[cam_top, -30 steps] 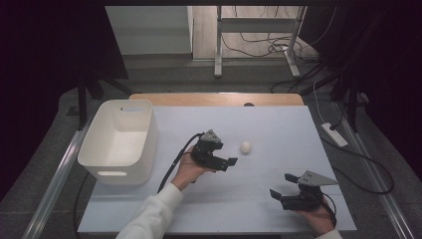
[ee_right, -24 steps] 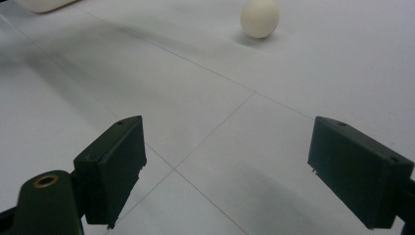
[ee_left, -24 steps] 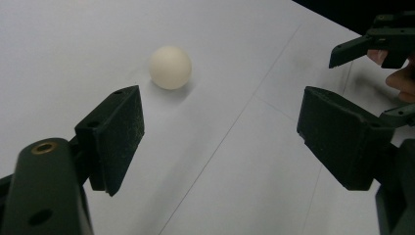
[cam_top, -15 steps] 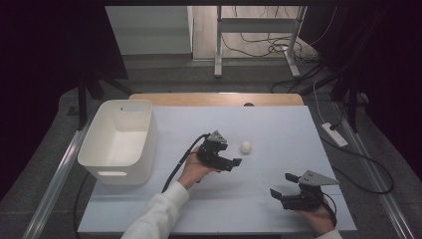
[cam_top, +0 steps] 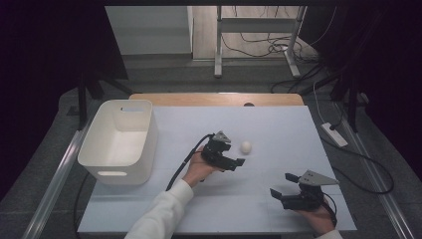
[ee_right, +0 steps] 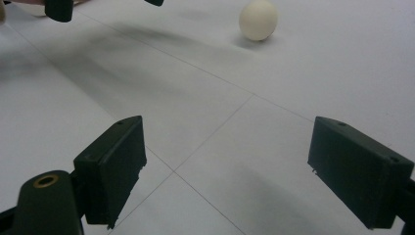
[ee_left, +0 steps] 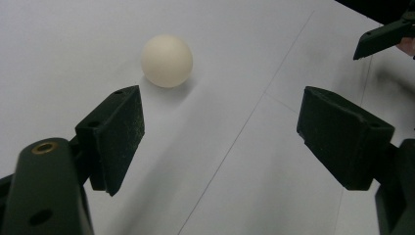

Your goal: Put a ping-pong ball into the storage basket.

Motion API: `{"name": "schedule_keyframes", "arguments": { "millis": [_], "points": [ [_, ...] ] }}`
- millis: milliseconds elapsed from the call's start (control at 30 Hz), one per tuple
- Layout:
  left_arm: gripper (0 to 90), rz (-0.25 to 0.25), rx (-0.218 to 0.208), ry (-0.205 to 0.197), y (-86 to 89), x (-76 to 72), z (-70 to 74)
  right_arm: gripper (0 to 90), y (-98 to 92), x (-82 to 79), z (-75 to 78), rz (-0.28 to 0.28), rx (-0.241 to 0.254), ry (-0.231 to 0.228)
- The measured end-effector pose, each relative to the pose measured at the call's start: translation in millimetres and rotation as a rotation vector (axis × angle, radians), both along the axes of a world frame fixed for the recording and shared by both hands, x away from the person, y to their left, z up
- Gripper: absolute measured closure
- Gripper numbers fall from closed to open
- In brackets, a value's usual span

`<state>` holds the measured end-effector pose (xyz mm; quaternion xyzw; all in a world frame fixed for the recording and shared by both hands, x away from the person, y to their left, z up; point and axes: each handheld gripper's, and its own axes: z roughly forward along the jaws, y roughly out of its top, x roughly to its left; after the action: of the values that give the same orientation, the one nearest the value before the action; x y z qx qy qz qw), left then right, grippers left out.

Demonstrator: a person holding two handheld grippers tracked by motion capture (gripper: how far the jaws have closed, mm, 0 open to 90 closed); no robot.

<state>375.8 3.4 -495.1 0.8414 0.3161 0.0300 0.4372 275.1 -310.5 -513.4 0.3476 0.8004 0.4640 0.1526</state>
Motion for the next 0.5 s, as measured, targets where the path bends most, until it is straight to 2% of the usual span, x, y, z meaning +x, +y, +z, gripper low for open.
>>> {"name": "schedule_keyframes", "arguments": {
  "millis": [267,500],
  "points": [
    [18.5,0.021,0.006,0.013,-4.5,6.5,-5.2,14.0,0.1,0.4,-0.7,0.0,-0.004,0.0],
    [18.4,0.02,0.016,0.014,-12.0,11.9,-6.2,14.1,0.1,0.3,-0.7,0.0,-0.005,-0.001]
  ]
}}
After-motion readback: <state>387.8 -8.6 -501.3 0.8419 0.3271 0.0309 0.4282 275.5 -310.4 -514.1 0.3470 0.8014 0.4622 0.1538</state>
